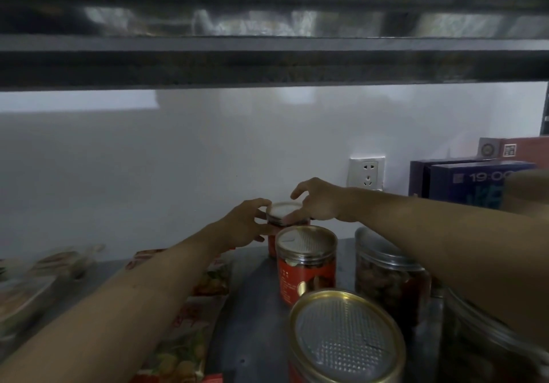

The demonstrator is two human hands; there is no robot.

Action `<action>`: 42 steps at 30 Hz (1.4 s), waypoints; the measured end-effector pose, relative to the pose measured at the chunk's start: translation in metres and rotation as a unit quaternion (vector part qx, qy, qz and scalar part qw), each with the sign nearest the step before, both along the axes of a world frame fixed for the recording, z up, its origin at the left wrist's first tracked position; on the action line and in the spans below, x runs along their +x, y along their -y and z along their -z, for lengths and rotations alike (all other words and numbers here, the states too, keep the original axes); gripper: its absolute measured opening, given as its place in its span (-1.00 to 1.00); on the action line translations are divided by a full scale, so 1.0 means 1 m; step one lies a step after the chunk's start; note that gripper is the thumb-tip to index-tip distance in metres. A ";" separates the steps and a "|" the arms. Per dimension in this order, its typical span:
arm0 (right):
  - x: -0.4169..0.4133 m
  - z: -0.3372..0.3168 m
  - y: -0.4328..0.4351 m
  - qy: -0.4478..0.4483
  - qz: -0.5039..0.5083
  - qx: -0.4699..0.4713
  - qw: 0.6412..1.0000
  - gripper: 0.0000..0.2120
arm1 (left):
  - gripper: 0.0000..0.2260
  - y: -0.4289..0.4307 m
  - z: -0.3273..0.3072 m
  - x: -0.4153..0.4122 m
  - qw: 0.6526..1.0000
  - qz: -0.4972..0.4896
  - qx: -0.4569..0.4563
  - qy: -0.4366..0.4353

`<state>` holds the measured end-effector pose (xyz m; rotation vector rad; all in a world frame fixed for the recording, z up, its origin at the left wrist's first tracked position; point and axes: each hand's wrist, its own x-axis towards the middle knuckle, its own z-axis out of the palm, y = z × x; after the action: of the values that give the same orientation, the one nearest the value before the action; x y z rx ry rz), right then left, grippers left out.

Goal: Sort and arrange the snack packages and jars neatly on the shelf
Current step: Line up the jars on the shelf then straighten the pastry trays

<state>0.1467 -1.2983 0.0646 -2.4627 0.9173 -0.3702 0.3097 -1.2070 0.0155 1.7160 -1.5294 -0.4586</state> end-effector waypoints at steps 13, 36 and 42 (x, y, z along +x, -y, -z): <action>-0.008 -0.002 0.002 -0.025 0.006 0.002 1.000 -0.35 | -0.70 -0.004 -0.002 -0.013 0.999 -0.013 -0.029 0.021; -0.089 -0.040 -0.086 -0.021 -0.061 -0.086 0.994 -0.30 | -0.45 -0.112 -0.030 -0.076 0.990 -0.116 -0.038 0.075; -0.127 -0.026 -0.137 0.035 -0.041 -0.075 0.996 -0.38 | -0.54 -0.146 -0.017 -0.111 0.994 -0.077 -0.069 0.045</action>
<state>0.0194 -1.1614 0.0904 -2.5968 0.7820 -0.5111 0.1987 -1.0610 0.0323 1.7502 -1.4432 -0.1929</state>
